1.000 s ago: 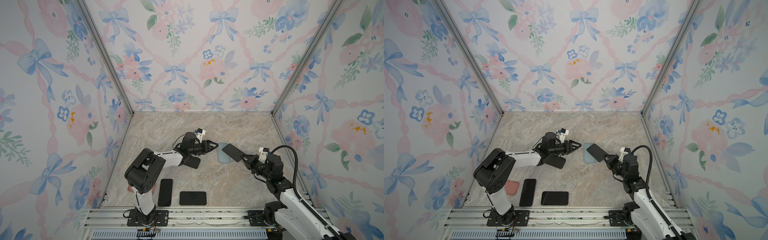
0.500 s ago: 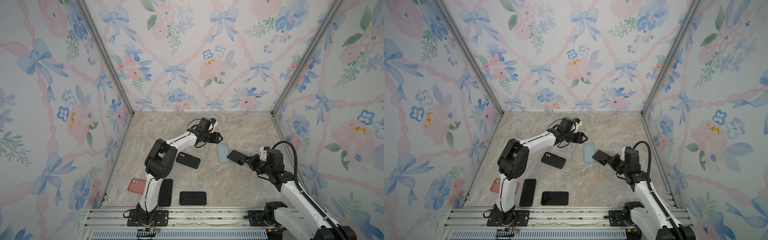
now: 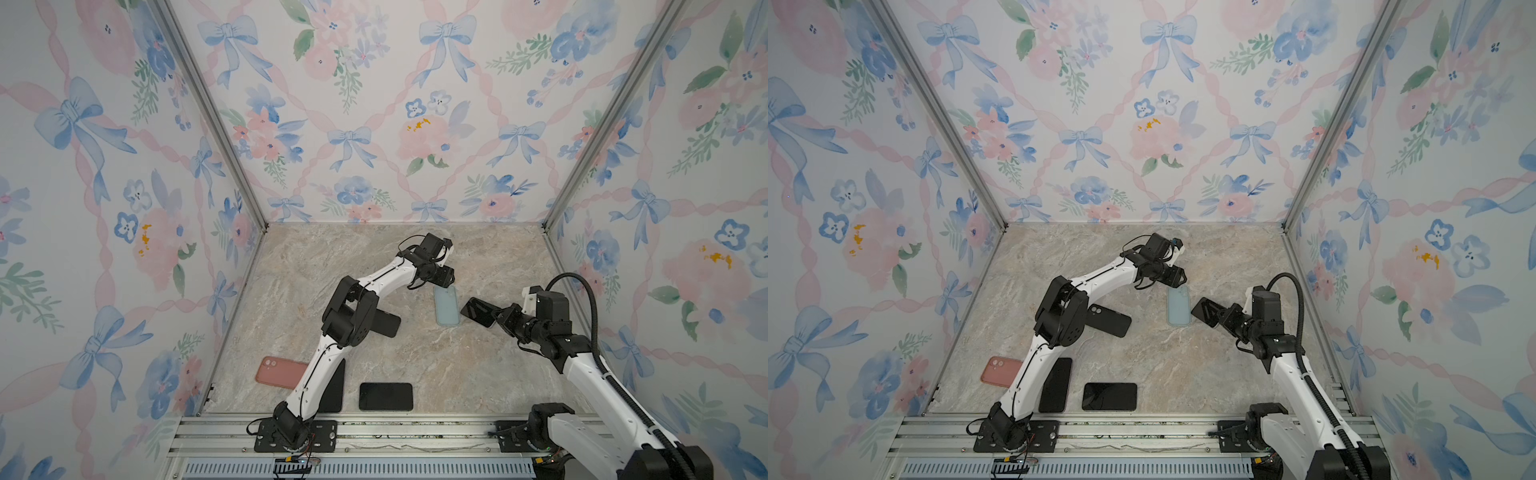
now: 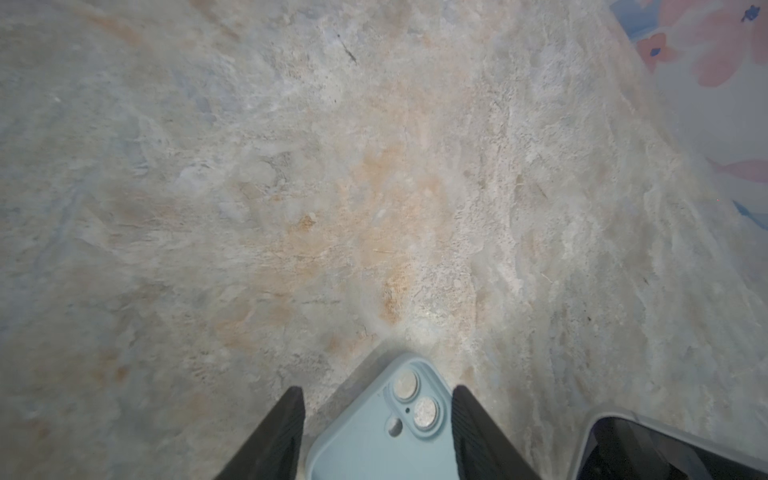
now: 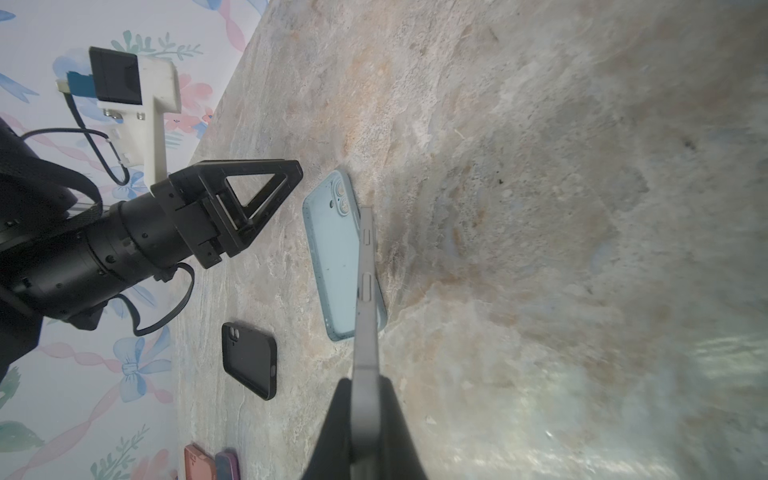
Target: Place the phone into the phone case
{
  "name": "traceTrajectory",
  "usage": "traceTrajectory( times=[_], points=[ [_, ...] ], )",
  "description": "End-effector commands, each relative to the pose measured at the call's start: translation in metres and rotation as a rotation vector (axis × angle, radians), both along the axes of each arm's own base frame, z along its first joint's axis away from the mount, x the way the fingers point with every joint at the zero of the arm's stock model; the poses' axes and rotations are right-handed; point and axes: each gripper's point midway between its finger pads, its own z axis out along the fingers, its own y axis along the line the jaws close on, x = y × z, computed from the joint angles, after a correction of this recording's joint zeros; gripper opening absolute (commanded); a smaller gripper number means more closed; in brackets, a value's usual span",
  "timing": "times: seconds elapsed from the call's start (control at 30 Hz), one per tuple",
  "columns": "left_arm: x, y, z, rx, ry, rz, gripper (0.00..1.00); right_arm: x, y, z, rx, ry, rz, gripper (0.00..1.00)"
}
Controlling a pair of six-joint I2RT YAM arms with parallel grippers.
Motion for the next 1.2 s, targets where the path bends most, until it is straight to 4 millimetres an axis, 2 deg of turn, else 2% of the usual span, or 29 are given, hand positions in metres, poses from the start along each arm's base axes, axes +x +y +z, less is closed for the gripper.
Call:
traceTrajectory(
  times=[0.0, 0.3, 0.57, 0.87, 1.17],
  points=[
    [-0.004, 0.007, -0.018, 0.121, -0.051, -0.079, 0.57, 0.007, 0.000, 0.020, -0.004, -0.060, 0.012, 0.00],
    [-0.013, 0.000, -0.037, 0.181, -0.085, -0.163, 0.47, 0.002, 0.000, 0.024, 0.000, -0.069, 0.015, 0.00],
    [-0.010, 0.009, -0.052, 0.245, -0.096, -0.157, 0.38, -0.004, -0.001, 0.028, -0.003, -0.075, 0.014, 0.00],
    [-0.015, 0.016, -0.048, 0.262, -0.081, -0.145, 0.18, -0.009, -0.001, 0.036, -0.010, -0.088, 0.017, 0.00],
    [-0.030, 0.039, -0.042, 0.298, -0.053, -0.104, 0.09, -0.012, 0.002, 0.040, -0.009, -0.088, 0.046, 0.00]
  ],
)
